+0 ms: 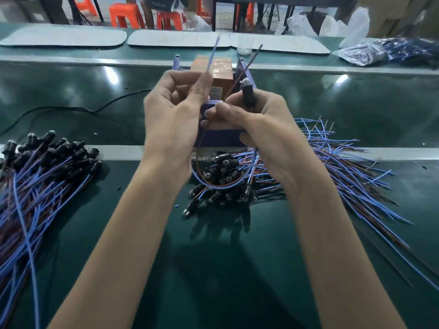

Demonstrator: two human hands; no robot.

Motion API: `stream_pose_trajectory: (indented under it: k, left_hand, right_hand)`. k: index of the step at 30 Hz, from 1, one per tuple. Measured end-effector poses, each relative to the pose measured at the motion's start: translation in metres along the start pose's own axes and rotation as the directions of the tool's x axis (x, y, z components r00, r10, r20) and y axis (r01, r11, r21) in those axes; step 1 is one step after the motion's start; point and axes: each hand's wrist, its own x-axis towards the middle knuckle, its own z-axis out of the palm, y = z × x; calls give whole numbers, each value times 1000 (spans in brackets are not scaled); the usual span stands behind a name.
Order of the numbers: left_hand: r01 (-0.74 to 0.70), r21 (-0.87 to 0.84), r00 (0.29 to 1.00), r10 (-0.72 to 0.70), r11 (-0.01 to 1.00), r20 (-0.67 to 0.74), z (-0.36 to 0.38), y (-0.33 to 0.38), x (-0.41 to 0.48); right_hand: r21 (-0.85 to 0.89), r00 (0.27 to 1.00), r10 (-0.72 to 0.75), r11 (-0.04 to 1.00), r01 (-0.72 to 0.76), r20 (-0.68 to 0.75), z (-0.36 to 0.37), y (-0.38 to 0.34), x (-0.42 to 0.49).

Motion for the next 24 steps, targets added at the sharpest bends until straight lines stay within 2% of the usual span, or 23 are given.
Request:
stream_pose_trajectory:
  k: [2, 5, 8, 10, 12, 16, 24]
  left_hand:
    - [-64, 129, 996, 72, 990, -58, -8, 1, 5]
    - [-127, 355, 981, 170, 926, -91, -23, -1, 14]
    - [-132, 546, 964, 236, 828, -125, -36, -7, 23]
    - [-110, 614, 960, 244, 782, -138, -43, -11, 28]
    - [-85, 661, 959, 240, 746, -148, -49, -12, 32]
    - [-53, 666, 973, 189, 744, -133, -49, -16, 34]
    - [-55, 661, 996, 88, 748, -17, -38, -33, 27]
  right_hand:
    - [33, 999, 6, 999, -5, -31, -1, -1, 1]
    - [-80, 985, -33, 997, 20, -170, -6, 0, 6]
    - [-53, 952, -78, 996, 65, -296, -13, 5, 11]
    - [-44, 930, -85, 996, 74, -357, -17, 7, 12]
    - [-53, 913, -81, 996, 65, -400, -20, 9, 14]
    - [-93, 889, -46, 996, 4, -456, -27, 15, 17]
    - [-203, 923, 6, 975, -91, -384, -32, 20, 16]
